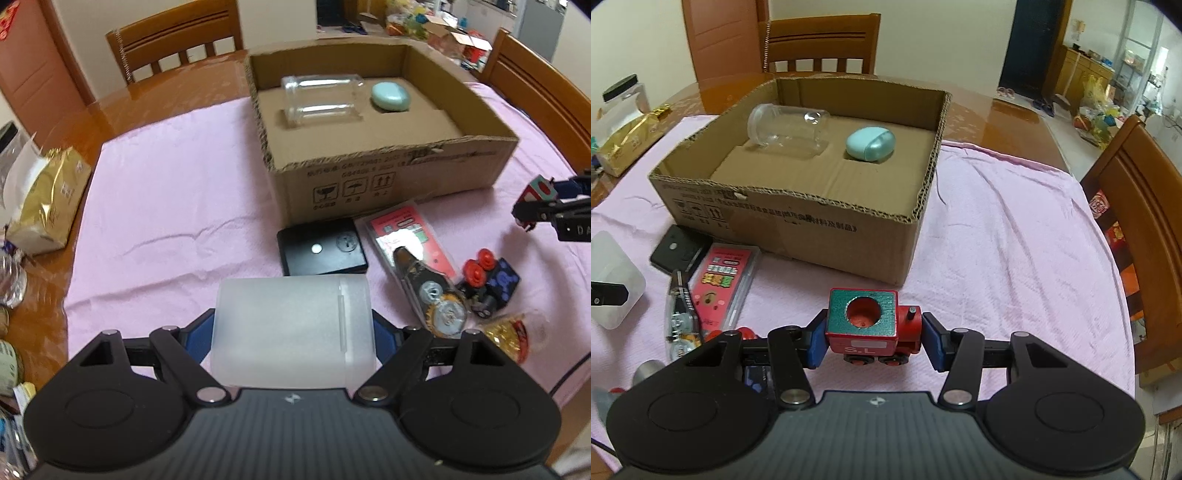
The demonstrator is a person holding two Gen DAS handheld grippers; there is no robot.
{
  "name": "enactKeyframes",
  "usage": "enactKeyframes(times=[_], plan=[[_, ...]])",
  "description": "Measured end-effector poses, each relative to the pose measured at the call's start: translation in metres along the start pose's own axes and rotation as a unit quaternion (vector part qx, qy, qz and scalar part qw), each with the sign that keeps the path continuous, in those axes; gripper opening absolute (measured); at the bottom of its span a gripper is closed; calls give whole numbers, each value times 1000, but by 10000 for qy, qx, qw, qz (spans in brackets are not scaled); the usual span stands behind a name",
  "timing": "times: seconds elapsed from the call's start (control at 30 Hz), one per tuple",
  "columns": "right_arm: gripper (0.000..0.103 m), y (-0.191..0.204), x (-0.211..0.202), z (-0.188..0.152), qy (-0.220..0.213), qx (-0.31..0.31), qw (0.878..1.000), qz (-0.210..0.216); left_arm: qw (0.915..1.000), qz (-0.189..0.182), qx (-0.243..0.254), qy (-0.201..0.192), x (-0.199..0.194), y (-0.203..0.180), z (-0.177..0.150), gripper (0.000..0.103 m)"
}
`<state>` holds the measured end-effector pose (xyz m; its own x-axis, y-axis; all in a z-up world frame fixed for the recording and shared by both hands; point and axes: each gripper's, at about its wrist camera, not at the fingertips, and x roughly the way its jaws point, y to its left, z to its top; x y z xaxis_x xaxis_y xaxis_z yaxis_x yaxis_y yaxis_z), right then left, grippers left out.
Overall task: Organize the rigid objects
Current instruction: 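Carry the white box and toy train into the box and open both tools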
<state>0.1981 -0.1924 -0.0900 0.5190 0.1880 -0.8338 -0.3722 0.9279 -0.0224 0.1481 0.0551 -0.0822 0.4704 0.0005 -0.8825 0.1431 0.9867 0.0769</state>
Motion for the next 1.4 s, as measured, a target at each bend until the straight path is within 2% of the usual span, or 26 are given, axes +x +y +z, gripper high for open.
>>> enactKeyframes(times=[0.2,0.4,0.73,1.0,1.1,1.3,1.4], plan=[[56,-3,-20,10,85,-221,9994,249,9995,-142,258,-60,-25,-4,13,82],[56,-3,-43,24,118,-528,9972,514,9981,-177,512,-285,-47,-13,34,82],[56,-3,-65,55,-227,-763,9948,637,9951,-162,452,-868,-62,-24,81,82],[56,0,-63,80,-398,-908,9931,622,9926,-42,188,-1202,-36,-31,120,82],[56,2,-59,89,-465,-947,9927,585,9933,62,87,-1152,-18,-31,128,82],[56,2,-46,106,-433,-870,9933,628,9941,11,-326,-1032,14,-25,131,82],[56,3,-40,112,-391,-904,9931,628,9908,91,-538,-1235,21,-21,130,95]])
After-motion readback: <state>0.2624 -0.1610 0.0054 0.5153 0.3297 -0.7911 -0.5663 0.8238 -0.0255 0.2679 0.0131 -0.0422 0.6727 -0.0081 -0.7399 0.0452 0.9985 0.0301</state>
